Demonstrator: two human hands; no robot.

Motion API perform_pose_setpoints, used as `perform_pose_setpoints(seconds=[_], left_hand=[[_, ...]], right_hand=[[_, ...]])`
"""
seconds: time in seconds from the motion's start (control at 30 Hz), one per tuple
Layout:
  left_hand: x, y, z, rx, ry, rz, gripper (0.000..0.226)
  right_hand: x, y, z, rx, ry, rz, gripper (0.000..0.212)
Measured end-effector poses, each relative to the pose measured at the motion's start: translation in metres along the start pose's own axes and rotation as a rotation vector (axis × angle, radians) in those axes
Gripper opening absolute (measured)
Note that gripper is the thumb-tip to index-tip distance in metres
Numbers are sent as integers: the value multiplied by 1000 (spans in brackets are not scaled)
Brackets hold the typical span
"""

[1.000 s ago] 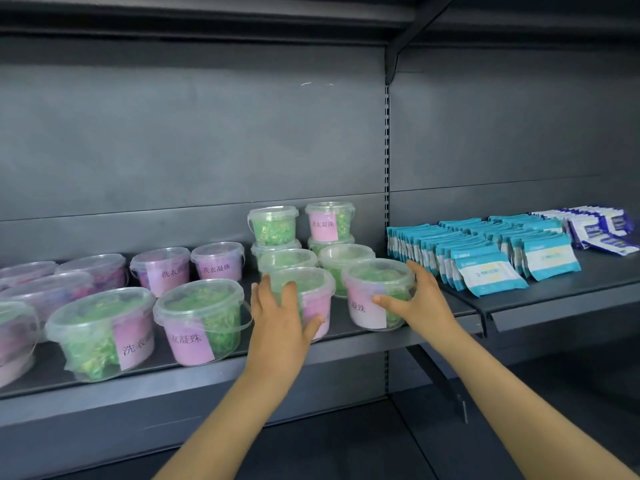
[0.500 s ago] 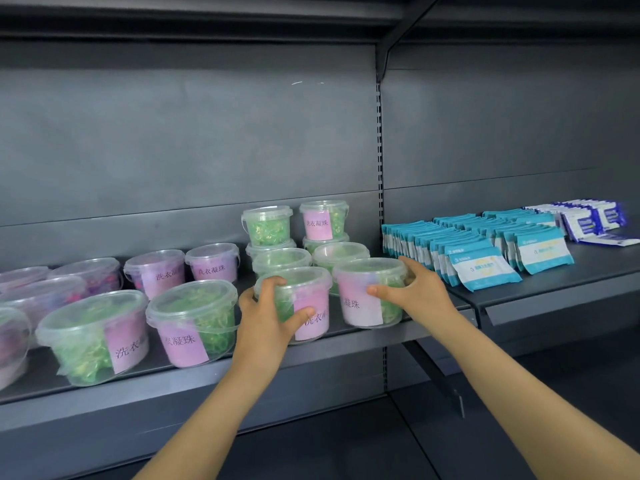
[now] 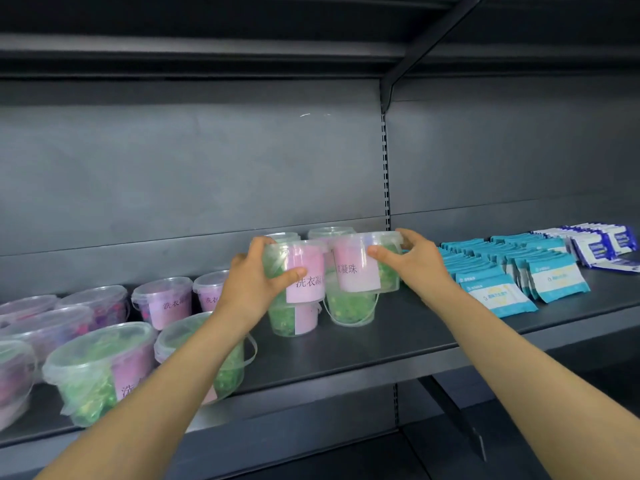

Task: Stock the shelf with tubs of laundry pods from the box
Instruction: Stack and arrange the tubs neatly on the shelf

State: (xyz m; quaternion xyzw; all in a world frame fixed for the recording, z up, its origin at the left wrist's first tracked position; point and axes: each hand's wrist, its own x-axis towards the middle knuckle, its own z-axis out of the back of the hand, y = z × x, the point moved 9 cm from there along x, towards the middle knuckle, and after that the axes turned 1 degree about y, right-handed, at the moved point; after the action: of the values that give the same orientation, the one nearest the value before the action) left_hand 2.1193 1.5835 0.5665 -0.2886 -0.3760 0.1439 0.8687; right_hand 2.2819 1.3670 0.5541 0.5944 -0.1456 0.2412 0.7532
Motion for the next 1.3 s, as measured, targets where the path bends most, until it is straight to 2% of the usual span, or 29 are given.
perform_pose_setpoints(seconds=[0.2, 0.5, 0.83, 1.17, 1.3], left_hand=[[34, 4, -7, -21, -41, 4, 62], [57, 11, -19, 2, -30, -16, 62], [57, 56, -42, 106, 82, 100, 66], [66, 66, -59, 168, 170, 88, 68], [69, 66, -59, 202, 201, 71, 68]], right_hand=[[33, 0, -22, -34, -22, -38, 84], [50, -15, -40, -30, -20, 3, 87], [45, -35, -64, -12, 74, 50, 77], [46, -36, -73, -156, 65, 82, 79], [48, -32, -71, -307, 65, 60, 78]])
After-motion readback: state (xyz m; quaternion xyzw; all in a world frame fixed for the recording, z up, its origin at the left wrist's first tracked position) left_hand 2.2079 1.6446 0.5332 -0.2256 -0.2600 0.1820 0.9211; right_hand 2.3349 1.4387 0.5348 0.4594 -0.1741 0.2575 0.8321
